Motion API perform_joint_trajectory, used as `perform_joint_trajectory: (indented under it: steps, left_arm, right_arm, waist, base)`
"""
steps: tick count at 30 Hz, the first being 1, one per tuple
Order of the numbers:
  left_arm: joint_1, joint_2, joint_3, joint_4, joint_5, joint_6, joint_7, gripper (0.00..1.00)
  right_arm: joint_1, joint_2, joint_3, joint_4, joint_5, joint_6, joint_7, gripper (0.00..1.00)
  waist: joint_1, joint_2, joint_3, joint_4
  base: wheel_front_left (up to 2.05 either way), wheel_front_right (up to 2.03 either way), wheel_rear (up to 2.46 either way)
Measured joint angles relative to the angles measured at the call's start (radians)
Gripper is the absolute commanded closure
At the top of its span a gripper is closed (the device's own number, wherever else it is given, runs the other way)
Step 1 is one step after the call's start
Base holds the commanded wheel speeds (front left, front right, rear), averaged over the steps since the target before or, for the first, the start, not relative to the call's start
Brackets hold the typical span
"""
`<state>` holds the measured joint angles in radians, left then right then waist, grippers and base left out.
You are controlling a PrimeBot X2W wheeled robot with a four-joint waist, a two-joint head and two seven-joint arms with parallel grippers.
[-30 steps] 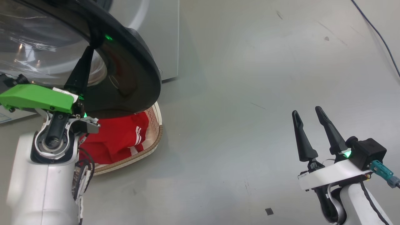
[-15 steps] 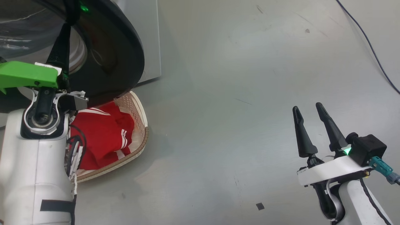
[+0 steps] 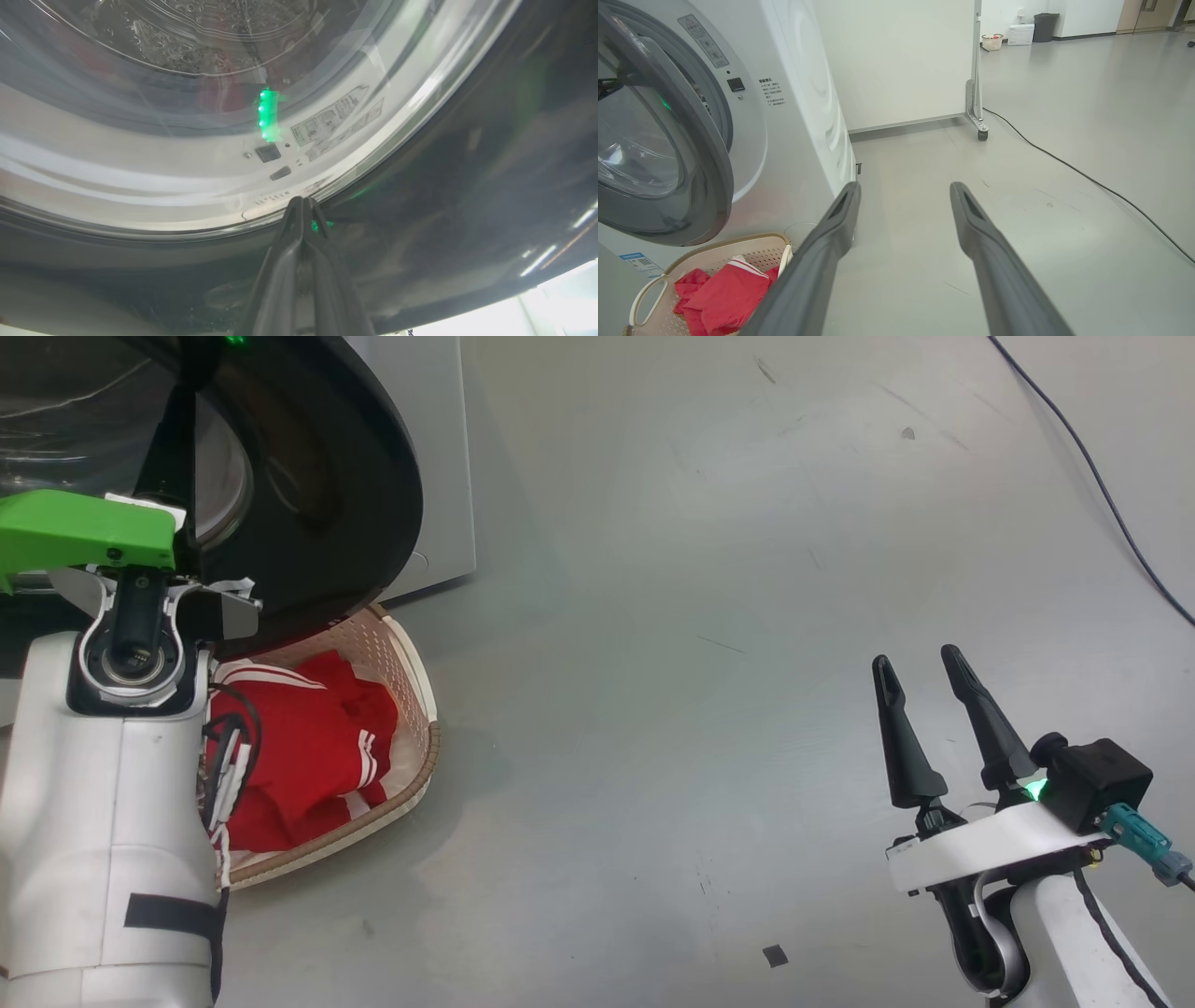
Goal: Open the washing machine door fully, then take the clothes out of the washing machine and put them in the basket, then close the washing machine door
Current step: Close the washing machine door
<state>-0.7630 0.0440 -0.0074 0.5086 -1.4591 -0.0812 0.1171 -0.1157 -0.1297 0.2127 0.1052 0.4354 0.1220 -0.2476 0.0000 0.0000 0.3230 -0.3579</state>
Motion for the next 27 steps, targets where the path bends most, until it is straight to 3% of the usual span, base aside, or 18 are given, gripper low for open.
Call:
perform_joint_trajectory:
  steps: [10,17,25,27]
  left_arm:
    - [0.014,-0.007,-0.031,0.018,-0.016,-0.034,0.005,1.00]
    - [0.117,-0.021,-0.036,-0.011,-0.049,-0.039,-0.010,1.00]
    - [0.241,-0.020,-0.036,-0.174,-0.075,-0.039,-0.061,1.00]
    - [0.284,-0.020,-0.052,-0.205,-0.095,-0.039,-0.069,0.56]
  right_arm:
    - [0.001,-0.001,-0.037,0.001,0.000,0.000,0.000,0.00]
    - [0.005,-0.012,-0.063,0.000,-0.007,0.000,0.000,0.00]
    - [0.025,-0.023,-0.079,0.002,-0.025,0.000,-0.001,0.00]
    - [0.033,-0.025,-0.081,0.004,-0.027,0.000,-0.002,0.00]
  waist:
    - [0.0000,0.0000,-0.010,0.028]
    - [0.0000,0.0000,-0.025,0.075]
    - [0.0000,0.0000,-0.056,0.133]
    - [0.0000,0.0000,-0.067,0.146]
  base:
    - [0.00,0.00,0.00]
    - [0.00,0.00,0.00]
    - [0.00,0.00,0.00]
    - [0.00,0.00,0.00]
